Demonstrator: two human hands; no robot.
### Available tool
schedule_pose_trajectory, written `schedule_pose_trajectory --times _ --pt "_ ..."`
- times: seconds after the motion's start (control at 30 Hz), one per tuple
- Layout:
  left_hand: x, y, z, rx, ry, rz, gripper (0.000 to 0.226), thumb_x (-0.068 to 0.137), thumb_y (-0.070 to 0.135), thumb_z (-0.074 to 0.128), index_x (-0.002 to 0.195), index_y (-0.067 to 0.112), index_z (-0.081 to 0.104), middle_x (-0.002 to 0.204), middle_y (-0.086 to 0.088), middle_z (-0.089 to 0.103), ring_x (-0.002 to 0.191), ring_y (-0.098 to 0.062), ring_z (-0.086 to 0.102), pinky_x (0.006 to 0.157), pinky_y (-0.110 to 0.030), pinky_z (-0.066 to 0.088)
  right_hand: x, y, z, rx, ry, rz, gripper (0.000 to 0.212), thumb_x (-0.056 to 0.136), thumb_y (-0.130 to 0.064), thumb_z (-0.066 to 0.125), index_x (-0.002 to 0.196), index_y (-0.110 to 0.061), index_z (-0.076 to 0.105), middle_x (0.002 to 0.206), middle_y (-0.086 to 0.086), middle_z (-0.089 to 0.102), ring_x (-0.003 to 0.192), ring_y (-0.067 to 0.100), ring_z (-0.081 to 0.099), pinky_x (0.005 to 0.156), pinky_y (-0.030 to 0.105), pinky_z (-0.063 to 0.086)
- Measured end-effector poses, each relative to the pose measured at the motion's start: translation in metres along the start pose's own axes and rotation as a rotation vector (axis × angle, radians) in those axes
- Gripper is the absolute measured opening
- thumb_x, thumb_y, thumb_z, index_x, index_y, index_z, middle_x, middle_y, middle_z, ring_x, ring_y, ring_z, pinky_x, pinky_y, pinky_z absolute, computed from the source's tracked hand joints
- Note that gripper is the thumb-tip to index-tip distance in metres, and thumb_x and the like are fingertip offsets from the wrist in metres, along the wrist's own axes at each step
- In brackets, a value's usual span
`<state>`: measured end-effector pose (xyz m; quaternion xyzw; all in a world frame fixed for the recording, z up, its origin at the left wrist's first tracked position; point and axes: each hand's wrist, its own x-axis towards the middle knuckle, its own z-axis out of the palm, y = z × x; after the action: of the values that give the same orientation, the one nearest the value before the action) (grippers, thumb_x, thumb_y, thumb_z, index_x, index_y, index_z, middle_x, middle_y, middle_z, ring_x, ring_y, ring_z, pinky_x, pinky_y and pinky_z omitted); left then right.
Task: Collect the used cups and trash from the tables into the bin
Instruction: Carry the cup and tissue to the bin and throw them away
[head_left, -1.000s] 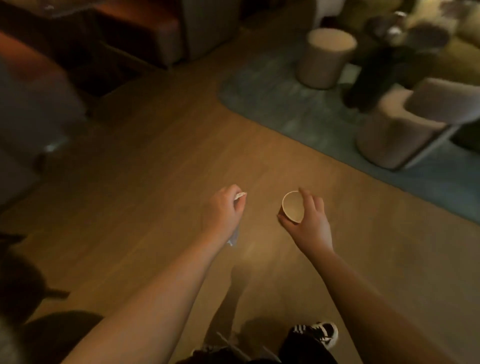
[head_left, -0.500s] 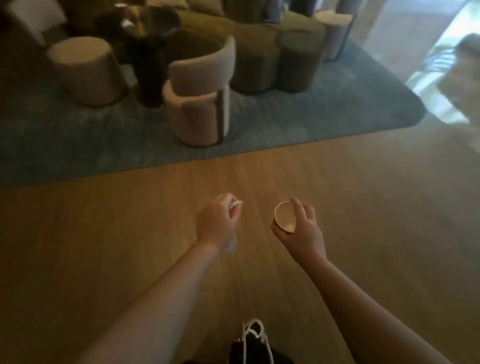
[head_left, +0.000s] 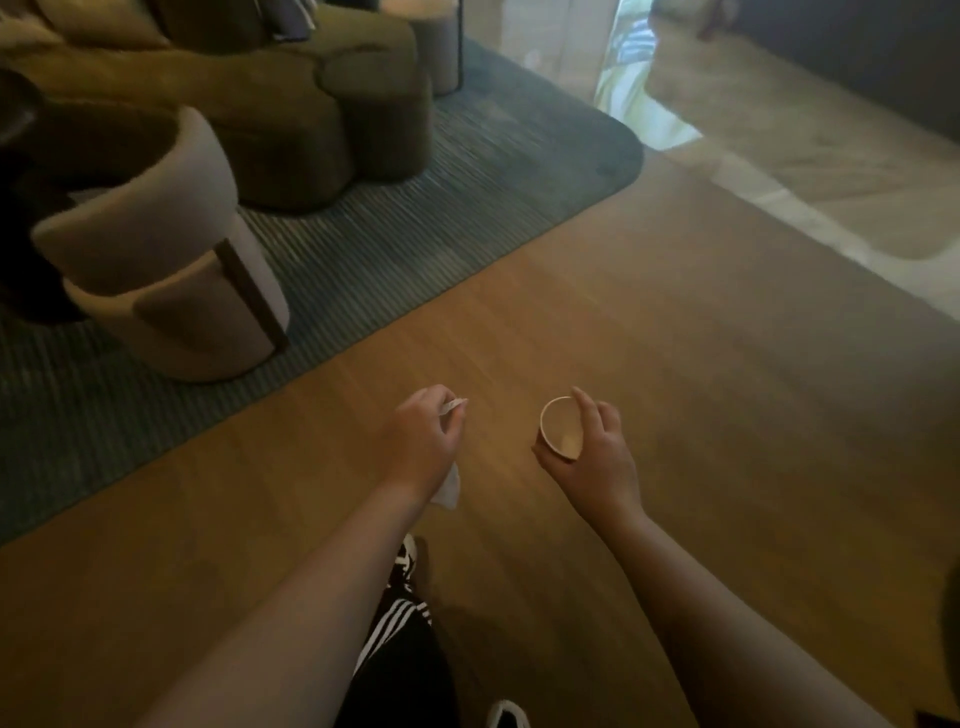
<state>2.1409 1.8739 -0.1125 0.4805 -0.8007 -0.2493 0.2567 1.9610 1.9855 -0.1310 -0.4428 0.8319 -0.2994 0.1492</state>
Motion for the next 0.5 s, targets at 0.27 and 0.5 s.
schedule_pose_trajectory --times 0.27,0.5 --pt "0.165 -0.059 0.001 0.007 -0.116 0.08 0.022 0.094 0.031 0.052 0.075 0.018 0.054 0.073 0.002 0.054 0.067 -0.017 0.051 0.054 -0.033 0.042 0.132 -0.048 0.06 0.008 0.075 0.114 0.083 0.075 -0.043 0.075 0.143 -0.028 0.03 0.135 -0.002 0.041 0.112 0.019 0.052 0.085 0.035 0.05" --pt "0.289 -0.081 -0.004 0.023 -0.217 0.143 0.021 0.094 0.031 0.052 0.078 0.018 0.055 0.078 0.0 0.058 0.072 -0.02 0.055 0.06 -0.039 0.047 0.226 -0.085 0.075 0.043 0.158 0.193 0.083 0.073 -0.04 0.077 0.143 -0.024 0.034 0.134 0.001 0.042 0.113 0.021 0.05 0.091 0.037 0.048"
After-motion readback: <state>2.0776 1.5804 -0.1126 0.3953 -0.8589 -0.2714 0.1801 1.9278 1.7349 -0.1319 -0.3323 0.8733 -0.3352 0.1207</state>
